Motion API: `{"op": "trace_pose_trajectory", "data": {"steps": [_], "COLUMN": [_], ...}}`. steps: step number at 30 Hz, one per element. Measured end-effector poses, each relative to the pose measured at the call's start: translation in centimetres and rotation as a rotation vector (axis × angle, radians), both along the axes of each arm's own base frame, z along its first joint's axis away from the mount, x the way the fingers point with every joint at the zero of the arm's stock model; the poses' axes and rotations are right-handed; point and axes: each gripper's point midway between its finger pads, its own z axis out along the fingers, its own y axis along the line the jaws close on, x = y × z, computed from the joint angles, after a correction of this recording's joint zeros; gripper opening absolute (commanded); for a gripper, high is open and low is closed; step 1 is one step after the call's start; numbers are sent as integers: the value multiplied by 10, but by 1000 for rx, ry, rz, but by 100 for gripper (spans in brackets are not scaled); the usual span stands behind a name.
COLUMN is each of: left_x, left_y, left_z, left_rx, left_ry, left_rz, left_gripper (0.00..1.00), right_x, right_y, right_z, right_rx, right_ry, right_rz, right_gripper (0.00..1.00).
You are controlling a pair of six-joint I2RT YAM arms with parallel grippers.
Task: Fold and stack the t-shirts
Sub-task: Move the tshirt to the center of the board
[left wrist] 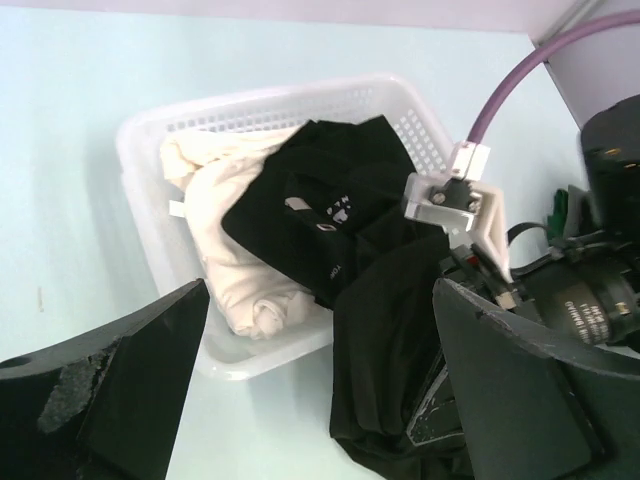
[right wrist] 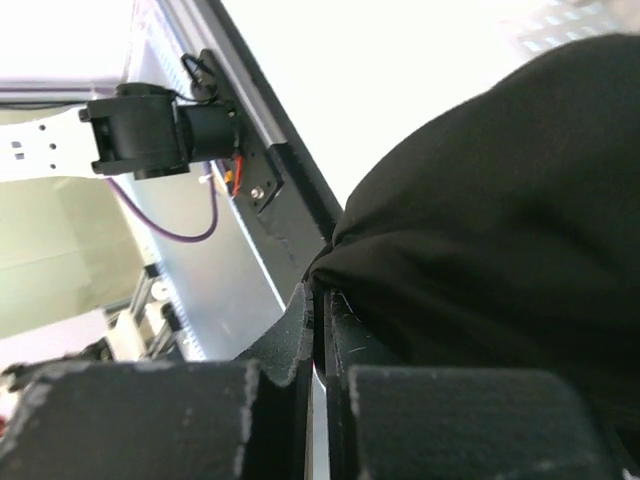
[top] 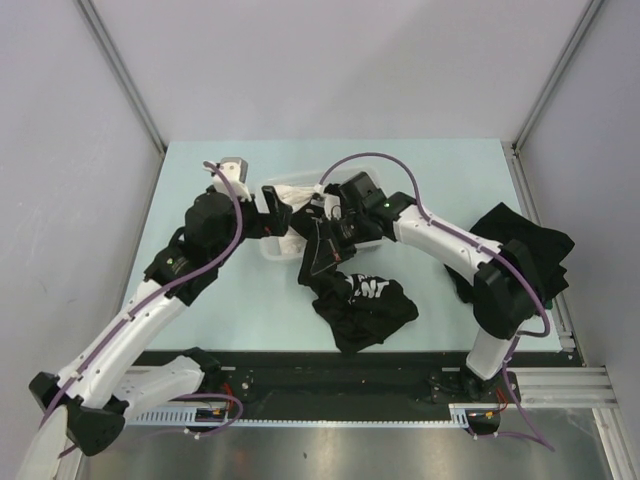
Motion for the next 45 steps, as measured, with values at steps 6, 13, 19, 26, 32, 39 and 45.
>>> {"op": "trace_pose_trajectory", "data": {"steps": [6,13,19,26,32,39,45], "left_x": [-2,-1,-1,-1,0,2,3], "left_y": [18,26,30,30,29,26,24], "left_z": [6,0,-1,-1,-3,-9,-9], "left_rx": [6,32,39,39,40,56,53], "left_ry": [-32,-20,-20,-19,-16,0,-1], "left_rz": [74,117,136,134,130,122,114], "left_gripper": [100,100,100,99,100,99,100], "right_x": [-12,-33,-47,-21,-22,-57,-42], "right_y": [11,10,-9,-41,-55,-57,-72], "right_z": [-15,-21,-23,19,2,-21,-21], "right_rx": [-14,-70,-152,-165,-234,-333,-396], "right_ry": [113,212,223,29,91,202,160], "right_rz": [75,181,171,30,15,76,-13], "right_gripper": [0,0,0,2,9,30,44]}}
